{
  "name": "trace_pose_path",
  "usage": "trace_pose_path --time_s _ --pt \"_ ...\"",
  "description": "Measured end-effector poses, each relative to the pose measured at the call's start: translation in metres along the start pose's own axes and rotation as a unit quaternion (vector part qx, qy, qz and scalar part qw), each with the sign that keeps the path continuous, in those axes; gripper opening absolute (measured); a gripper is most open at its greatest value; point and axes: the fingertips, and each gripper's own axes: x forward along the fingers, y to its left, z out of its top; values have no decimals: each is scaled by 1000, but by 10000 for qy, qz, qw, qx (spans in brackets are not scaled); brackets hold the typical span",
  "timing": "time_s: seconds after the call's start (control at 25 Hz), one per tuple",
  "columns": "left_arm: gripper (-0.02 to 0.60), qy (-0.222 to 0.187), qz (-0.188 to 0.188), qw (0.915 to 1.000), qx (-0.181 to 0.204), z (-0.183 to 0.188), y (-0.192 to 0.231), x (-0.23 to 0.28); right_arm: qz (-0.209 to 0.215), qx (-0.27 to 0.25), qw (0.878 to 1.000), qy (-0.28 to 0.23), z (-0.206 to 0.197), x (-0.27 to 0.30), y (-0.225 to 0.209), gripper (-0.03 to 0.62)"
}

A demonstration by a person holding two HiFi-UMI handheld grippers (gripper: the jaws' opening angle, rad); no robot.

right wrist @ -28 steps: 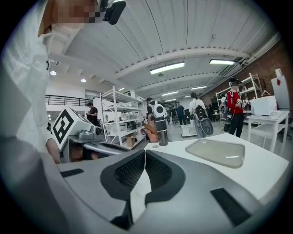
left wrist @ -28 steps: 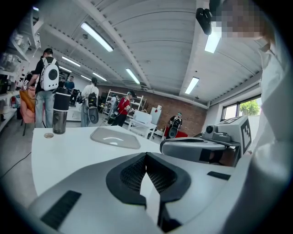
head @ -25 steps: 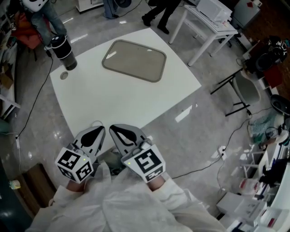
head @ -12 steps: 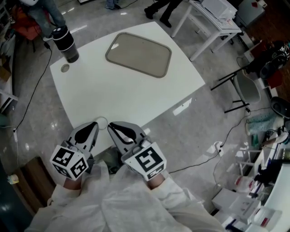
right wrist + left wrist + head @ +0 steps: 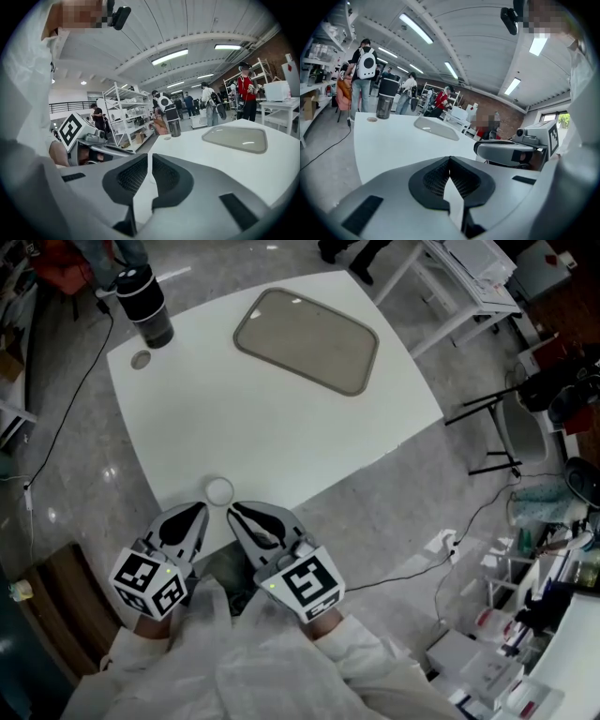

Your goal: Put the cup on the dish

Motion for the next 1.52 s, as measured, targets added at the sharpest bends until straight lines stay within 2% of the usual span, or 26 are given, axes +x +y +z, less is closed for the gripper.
trace_pose_path --time_s 0.32,0.6,0.76,1.0,1.52 --pt "8 226 112 9994 -255 -20 24 11 30 100 9990 435 -34 15 -8 40" --pt "6 466 107 9972 -582 -50 28 20 -143 159 9975 674 -62 27 -17 207" --pt "6 449 306 9961 -689 -61 38 20 -12 -66 9948 1012 -79 40 -17 253" --pt "7 543 399 9937 -892 -78 43 18 95 -604 9885 1381 -98 58 -20 264" --pt "7 530 505 9913 -1092 -86 67 16 56 -831 9866 1406 -101 89 -25 264"
